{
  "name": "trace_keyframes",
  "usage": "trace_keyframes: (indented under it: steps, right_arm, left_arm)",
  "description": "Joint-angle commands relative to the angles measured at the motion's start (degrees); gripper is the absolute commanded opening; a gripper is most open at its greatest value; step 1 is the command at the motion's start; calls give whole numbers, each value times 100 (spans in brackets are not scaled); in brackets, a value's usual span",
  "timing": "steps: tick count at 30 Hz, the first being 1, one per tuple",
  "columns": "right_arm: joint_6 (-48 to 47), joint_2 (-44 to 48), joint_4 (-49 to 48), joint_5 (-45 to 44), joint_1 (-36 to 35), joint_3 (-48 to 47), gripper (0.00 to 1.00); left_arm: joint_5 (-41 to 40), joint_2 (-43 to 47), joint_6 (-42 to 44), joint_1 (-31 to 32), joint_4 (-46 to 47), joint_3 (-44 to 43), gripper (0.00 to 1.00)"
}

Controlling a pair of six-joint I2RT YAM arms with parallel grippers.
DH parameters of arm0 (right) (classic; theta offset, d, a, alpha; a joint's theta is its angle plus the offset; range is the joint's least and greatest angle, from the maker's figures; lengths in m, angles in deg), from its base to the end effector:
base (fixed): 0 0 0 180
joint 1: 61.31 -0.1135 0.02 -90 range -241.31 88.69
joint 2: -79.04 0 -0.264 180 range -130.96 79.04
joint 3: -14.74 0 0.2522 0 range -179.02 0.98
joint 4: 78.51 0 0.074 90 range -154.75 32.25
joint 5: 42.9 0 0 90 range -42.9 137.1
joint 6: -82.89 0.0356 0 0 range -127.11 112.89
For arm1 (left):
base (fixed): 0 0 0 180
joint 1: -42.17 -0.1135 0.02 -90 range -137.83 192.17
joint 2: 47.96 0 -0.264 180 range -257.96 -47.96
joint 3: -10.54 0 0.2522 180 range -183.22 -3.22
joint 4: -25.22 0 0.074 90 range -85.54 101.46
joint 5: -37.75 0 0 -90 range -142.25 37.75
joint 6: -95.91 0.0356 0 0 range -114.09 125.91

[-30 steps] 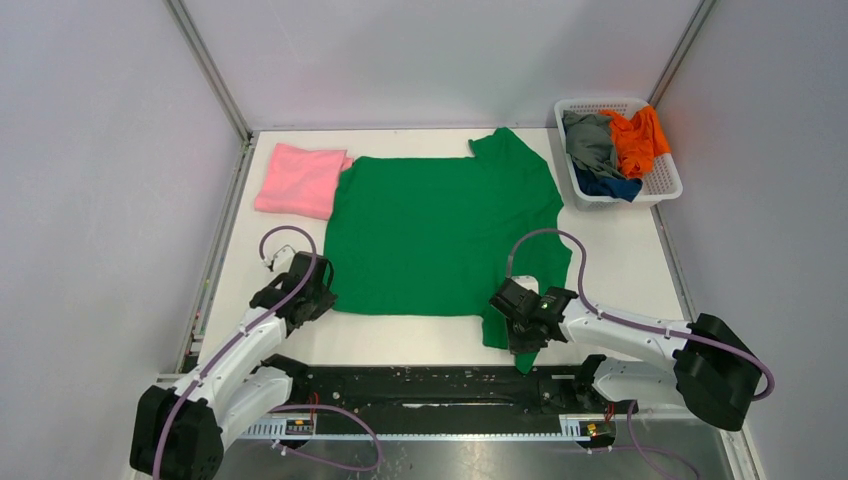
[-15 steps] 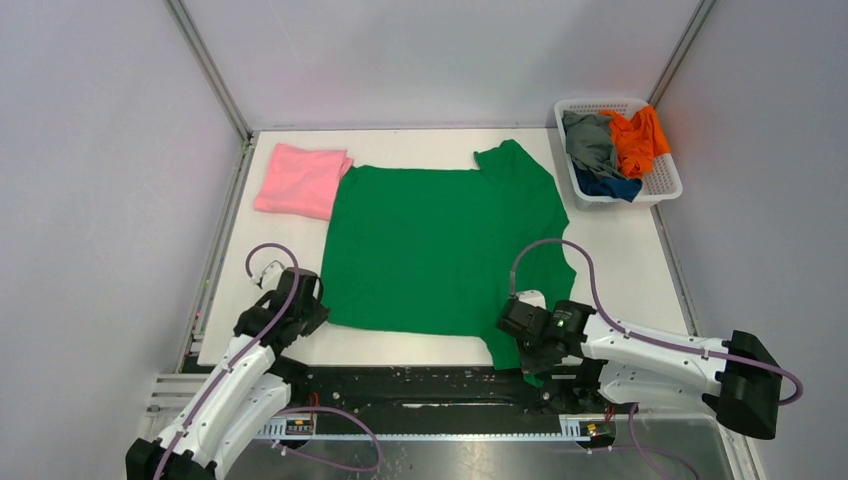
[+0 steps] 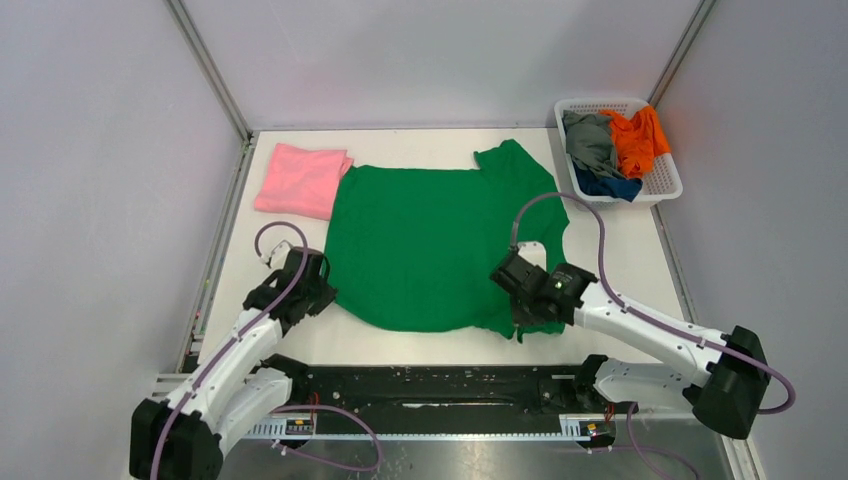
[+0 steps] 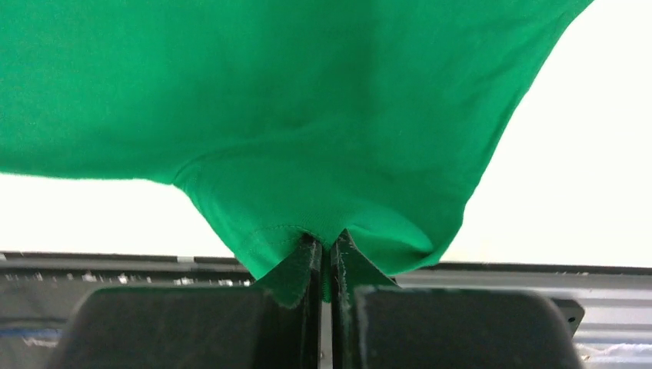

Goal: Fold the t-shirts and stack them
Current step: Fold the flattened tshirt in 1/3 of the way

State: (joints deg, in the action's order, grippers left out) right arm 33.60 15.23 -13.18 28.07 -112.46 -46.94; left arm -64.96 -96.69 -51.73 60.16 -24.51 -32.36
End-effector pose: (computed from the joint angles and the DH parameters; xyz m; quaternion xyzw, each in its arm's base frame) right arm 0.1325 0.1460 0.2416 -0.0558 0.9662 0.0257 0.2505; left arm 0.1529 -0.0414 0.1966 -0.3528 0.8819 -0.0969 0.2973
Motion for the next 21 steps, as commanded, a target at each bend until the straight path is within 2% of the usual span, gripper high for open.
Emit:
trace_keyframes:
  steps: [1, 11, 21]
  right_arm:
    - [-711, -300, -266, -362, 524, -559, 0]
    - [-1516, -1315, -579, 62, 1395, -1421, 0]
    - [-2012, -2387, -630, 280, 2157, -2310, 0]
  left_arm:
    - [-110, -503, 145, -178, 679, -608, 0]
    - [-138, -1130, 274, -543, 1090, -1134, 0]
    - [-94, -2408, 370, -815, 1400, -1803, 0]
